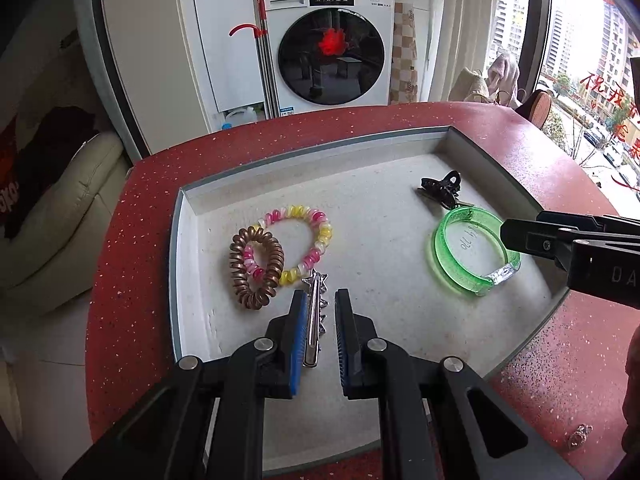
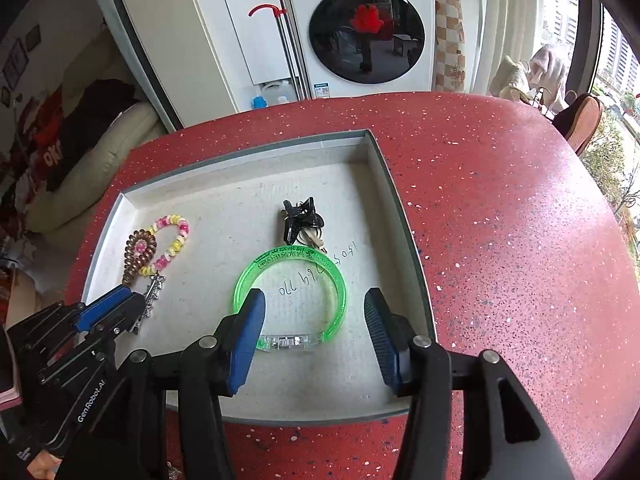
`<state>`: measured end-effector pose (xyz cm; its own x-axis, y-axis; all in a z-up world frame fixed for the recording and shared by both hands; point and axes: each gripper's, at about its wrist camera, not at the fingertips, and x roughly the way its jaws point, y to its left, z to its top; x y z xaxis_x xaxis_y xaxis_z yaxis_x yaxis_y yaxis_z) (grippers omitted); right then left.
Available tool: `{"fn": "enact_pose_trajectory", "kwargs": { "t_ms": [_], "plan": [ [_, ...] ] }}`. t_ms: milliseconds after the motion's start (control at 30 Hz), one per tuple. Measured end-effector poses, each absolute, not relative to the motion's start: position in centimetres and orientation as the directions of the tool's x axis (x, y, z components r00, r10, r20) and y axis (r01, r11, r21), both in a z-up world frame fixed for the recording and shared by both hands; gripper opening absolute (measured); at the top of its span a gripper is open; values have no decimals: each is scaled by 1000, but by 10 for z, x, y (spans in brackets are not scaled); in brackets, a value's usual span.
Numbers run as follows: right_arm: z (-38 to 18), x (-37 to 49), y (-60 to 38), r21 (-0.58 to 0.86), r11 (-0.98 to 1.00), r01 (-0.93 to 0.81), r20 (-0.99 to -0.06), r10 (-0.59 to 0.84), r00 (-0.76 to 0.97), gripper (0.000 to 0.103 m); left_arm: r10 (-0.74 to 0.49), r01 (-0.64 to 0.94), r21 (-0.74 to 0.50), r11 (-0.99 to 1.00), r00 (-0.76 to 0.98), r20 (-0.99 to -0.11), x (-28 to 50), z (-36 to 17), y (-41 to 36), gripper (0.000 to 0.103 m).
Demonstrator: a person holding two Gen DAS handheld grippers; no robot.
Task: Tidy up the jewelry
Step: 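Carry the barrette and bangle into the tray and open both tools to release them, then move both tools back from the tray toward the remaining jewelry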
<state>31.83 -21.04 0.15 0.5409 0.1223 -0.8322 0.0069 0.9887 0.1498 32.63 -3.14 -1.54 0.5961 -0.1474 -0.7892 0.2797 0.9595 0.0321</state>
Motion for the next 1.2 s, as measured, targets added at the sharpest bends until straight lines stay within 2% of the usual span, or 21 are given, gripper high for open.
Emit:
{"fn": "enact_pose_trajectory", "kwargs": {
  "t_ms": [33, 333, 367, 400, 433, 467, 767, 833, 1000, 1067, 1133, 1200],
  "plan": [
    [5, 316, -211, 158, 987, 6, -828, 129, 546, 62, -152, 284, 30, 958, 595, -789, 325, -14, -33, 31],
    [21, 292, -210, 182, 983, -1, -803, 149, 577, 66, -163, 266, 8, 964, 613, -773, 316, 0, -33, 32],
    [23, 290, -211, 182, 983, 0, -802, 148, 579, 66, -163, 265, 9, 964, 618, -769, 314, 2, -34, 43],
    [23, 288, -212, 183, 983, 1, -801, 149, 580, 66, -164, 264, 8, 965, 623, -765, 312, 5, -34, 59],
    [24, 287, -212, 186, 982, 2, -800, 150, 580, 66, -164, 257, 6, 966, 634, -756, 309, 8, -32, 94],
    [25, 285, -213, 191, 982, 4, -800, 153, 580, 66, -166, 249, 4, 968, 655, -737, 305, 13, -30, 103],
    [31, 269, -211, 203, 979, -4, -796, 167, 582, 67, -178, 246, -9, 969, 678, -713, 286, 34, -27, 103],
    [34, 265, -210, 203, 979, -10, -792, 170, 586, 74, -168, 231, -7, 973, 685, -709, 281, 38, -25, 103],
    [45, 251, -209, 189, 982, -20, -766, 161, 623, 82, -171, 223, -17, 975, 695, -698, 264, 45, -19, 103],
    [49, 246, -207, 188, 982, -24, -754, 160, 637, 90, -168, 219, -16, 976, 698, -696, 256, 47, -17, 103],
    [54, 239, -207, 194, 981, -26, -737, 163, 656, 103, -168, 214, -22, 977, 696, -698, 249, 48, -14, 103],
    [60, 232, -207, 203, 979, -30, -717, 170, 676, 103, -172, 211, -32, 977, 689, -704, 243, 48, -10, 103]
  ]
}}
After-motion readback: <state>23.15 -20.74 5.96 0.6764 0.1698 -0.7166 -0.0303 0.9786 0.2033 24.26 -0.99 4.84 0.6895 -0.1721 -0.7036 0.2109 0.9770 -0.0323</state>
